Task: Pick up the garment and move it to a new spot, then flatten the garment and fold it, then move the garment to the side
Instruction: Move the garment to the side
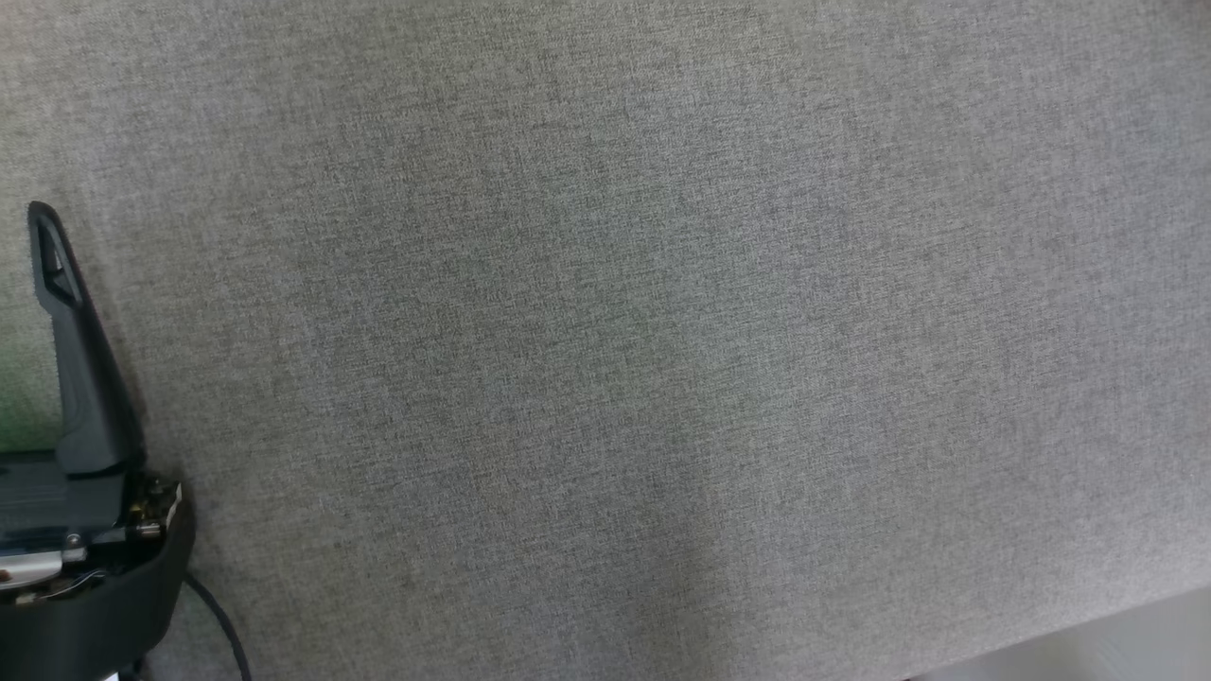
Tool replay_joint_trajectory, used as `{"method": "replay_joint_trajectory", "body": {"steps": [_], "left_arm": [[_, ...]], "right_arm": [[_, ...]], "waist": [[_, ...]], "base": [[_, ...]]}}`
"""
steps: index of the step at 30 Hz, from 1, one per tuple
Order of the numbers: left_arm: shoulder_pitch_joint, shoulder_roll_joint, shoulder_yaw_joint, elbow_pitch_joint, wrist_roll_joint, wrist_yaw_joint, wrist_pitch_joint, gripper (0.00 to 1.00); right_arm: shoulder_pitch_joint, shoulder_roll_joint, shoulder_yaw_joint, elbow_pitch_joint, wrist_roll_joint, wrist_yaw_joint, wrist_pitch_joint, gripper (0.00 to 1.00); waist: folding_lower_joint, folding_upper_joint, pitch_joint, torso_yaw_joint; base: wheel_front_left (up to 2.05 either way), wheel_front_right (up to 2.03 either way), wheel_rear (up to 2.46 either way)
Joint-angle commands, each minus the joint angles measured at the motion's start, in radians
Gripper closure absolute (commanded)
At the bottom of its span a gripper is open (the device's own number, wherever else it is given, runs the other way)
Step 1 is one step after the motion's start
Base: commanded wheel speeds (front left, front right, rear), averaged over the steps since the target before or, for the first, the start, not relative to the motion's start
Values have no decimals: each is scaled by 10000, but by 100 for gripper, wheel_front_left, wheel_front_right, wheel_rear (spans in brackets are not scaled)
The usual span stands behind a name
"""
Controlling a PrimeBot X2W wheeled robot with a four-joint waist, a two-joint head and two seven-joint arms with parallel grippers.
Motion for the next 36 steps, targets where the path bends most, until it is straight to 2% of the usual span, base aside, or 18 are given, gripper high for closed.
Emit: {"method": "replay_joint_trajectory", "body": {"steps": [1, 2, 3, 4, 11, 20, 29, 36], "left_arm": [[-135, -10, -120, 1002, -47, 13, 130, 0], [-134, -7, -124, 1006, -51, 24, 132, 0], [-147, -7, -141, 1026, -43, 42, 132, 0], [-164, -11, -152, 1054, -45, 54, 132, 0], [-57, -154, -203, 1199, -128, 177, 129, 0], [839, -533, -202, 1630, -328, 255, 124, 0], [1807, -860, 75, 2548, -582, 139, 60, 0], [2693, -1093, 216, 3027, -682, 47, 60, 0]], "right_arm": [[-138, 76, -2, 41, -58, -27, -51, 100], [-189, 105, -31, 79, -66, -27, -128, 76], [-215, 136, -29, 131, -103, -27, -180, 29], [-215, 176, -5, 183, -134, -27, -180, 0], [-305, 508, -194, 445, -555, -27, -486, 0], [443, 1311, -343, -49, -528, -27, -1229, 0], [2739, 2526, -775, -987, -278, -28, -1742, 0], [5018, 3666, -1507, -1758, -369, -28, -1837, 0]], "waist": [[6, 6, 11, 5], [6, 6, 17, 7], [6, 6, 11, 13], [6, 6, -4, 17], [6, 6, -569, 32], [6, 6, -2393, 401], [6, 6, -4752, 1036], [6, 6, -6098, 1407]], "base": [[0, 0, 0], [0, 0, 0], [0, 0, 0], [0, 0, 0], [0, 0, 0], [0, 0, 0], [0, 0, 0], [0, 0, 0]]}}
